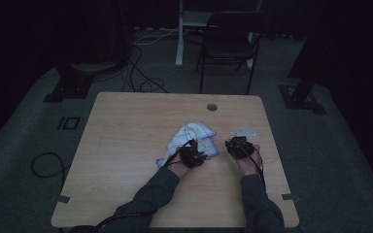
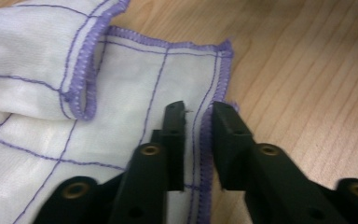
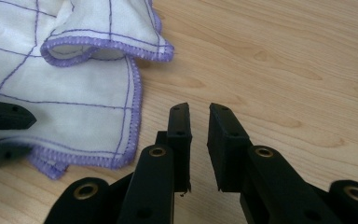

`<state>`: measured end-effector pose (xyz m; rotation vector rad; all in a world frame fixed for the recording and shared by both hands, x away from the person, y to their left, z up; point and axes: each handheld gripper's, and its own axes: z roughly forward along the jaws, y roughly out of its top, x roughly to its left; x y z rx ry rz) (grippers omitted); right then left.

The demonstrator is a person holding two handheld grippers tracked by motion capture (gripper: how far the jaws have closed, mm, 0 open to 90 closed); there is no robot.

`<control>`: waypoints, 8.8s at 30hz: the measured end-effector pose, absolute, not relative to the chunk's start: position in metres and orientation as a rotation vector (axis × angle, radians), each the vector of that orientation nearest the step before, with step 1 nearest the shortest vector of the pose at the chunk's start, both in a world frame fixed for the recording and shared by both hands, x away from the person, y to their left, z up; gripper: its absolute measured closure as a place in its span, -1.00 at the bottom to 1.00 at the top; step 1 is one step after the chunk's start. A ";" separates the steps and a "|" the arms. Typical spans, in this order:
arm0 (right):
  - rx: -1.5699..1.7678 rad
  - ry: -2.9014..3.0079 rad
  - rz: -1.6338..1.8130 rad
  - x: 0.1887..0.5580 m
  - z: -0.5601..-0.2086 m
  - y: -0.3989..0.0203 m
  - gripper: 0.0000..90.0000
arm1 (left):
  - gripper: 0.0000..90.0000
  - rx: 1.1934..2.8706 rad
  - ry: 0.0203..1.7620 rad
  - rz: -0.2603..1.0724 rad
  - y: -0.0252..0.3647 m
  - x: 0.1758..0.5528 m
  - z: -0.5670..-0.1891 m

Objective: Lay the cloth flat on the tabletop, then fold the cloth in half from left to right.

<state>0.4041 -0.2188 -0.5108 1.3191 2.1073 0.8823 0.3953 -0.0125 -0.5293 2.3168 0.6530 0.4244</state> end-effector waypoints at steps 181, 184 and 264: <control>1.180 2.241 0.840 0.377 -0.539 -0.181 0.90 | 0.83 2.207 0.870 0.346 0.104 0.321 -0.539; 1.172 2.242 0.826 0.376 -0.539 -0.181 0.90 | 0.83 2.211 0.866 0.342 0.109 0.318 -0.539; 1.140 2.310 0.971 0.348 -0.542 -0.169 0.78 | 0.23 1.914 1.281 0.421 0.198 0.351 -0.537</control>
